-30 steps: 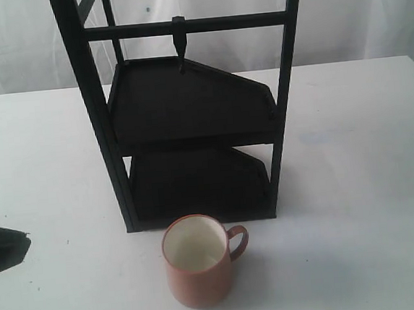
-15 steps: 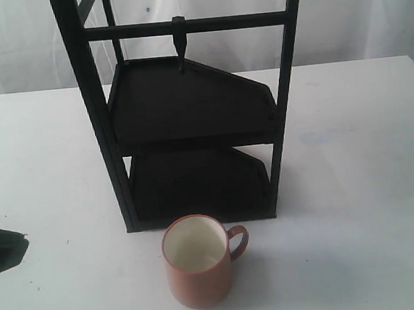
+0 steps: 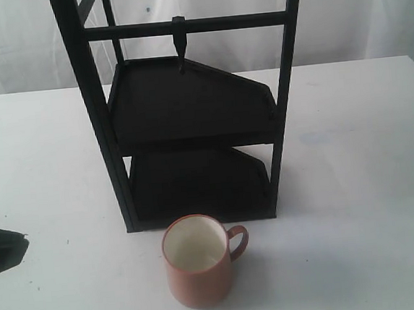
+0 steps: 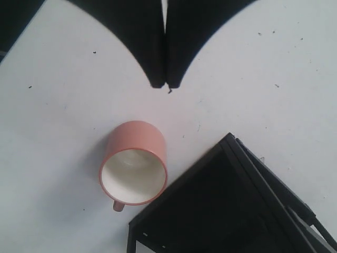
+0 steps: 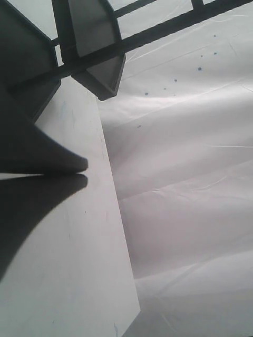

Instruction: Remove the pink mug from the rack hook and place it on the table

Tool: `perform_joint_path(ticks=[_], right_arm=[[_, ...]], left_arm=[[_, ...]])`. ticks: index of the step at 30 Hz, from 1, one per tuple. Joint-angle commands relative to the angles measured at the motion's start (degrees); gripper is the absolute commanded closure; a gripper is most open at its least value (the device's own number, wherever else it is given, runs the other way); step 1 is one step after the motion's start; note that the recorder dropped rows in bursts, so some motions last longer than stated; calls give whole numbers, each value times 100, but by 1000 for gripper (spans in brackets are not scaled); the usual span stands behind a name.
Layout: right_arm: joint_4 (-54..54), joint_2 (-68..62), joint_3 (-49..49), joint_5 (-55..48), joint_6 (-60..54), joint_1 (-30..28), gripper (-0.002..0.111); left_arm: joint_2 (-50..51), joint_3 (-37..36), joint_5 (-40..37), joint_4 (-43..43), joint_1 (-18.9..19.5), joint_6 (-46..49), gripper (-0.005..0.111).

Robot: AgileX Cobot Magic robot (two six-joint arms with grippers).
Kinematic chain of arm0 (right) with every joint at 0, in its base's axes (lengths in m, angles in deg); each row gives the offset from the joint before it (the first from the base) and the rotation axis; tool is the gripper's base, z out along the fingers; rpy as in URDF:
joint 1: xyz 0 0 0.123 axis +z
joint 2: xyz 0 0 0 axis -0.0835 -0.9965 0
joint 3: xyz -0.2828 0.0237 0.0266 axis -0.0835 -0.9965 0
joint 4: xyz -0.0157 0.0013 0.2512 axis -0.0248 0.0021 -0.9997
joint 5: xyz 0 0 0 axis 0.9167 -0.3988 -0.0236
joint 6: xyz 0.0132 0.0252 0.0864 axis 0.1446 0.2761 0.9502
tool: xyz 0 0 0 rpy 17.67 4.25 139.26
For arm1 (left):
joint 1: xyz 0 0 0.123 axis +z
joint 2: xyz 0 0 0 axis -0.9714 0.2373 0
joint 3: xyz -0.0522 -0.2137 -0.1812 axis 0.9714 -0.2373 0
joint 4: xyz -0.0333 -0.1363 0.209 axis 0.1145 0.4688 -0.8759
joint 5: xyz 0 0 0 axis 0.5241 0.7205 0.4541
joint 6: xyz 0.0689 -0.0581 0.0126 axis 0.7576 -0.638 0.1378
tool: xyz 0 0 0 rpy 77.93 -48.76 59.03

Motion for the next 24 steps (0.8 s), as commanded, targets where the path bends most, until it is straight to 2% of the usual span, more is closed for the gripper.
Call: perform_joint_path(ticks=[1,7,10,18,21,24], right_arm=[[36,37,-13,0,33,4,108],[36,37,-13,0,33,4,108],[36,37,-13,0,33,4,108],[36,37,-13,0,31,4,108],[36,37,-13,0,31,4,108],[36,37,-13,0,31,4,108]], left_arm=[[-54,-22,-24,48,-44,-49,107],[-90,-22,-24,34,-30,-49,107],[-139,-34,-14,34,153,-49,107],[-349,-589,340,34,1578,-24,107],[-450,-990,382,25,1944,-24,107],[-481,-1295,220,25,2156,-24,107]])
